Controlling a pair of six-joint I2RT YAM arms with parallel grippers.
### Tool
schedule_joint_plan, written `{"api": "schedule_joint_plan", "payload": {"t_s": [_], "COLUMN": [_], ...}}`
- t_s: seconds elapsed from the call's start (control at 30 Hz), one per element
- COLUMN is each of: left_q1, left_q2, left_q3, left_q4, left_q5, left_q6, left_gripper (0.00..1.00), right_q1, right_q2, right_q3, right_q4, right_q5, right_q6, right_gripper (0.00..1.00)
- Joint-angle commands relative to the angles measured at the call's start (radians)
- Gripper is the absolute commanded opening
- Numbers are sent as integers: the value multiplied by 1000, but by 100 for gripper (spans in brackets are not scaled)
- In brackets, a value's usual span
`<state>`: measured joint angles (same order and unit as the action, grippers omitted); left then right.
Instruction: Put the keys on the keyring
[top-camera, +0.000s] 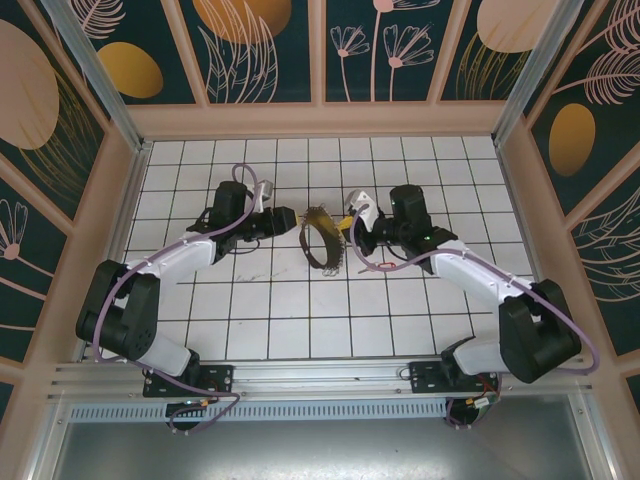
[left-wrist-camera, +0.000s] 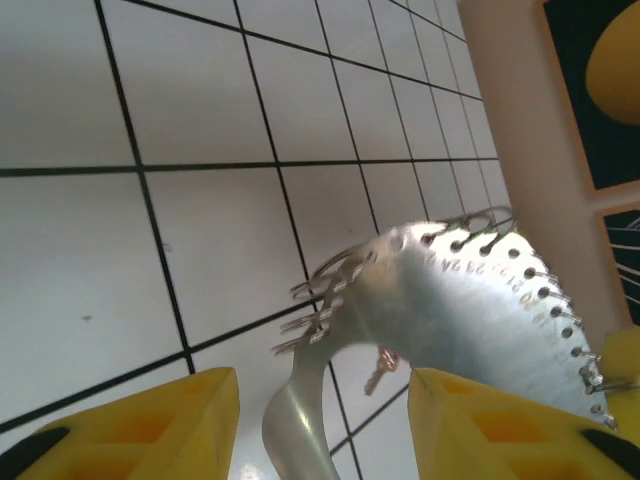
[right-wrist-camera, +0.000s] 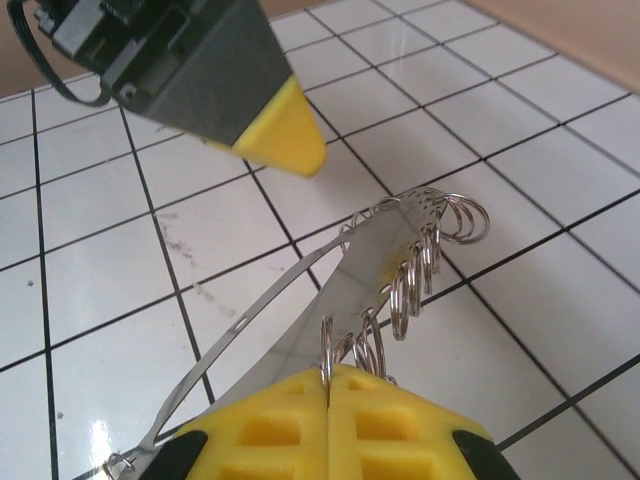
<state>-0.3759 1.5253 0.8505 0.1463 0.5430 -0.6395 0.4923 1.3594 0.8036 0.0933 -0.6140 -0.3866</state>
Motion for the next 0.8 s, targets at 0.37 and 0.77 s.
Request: {"api": "schedule_joint_plan", "payload": {"t_s": [0.37,0.77], "left_q1": [-20,-117], "left_q2": [124,282], "left_q3": [-98,-19], "left_q4": [274,295], "left_q5": [90,118], "left_q6": [-82,-87], "left_gripper": [35,26], "right_q1": [87,116], "right_q2": [155,86], "right_q3": [-98,-223], "right_q4": [146,469], "right_q5": [7,-118], "right_q6": [139,141], "right_gripper": [0,0]}}
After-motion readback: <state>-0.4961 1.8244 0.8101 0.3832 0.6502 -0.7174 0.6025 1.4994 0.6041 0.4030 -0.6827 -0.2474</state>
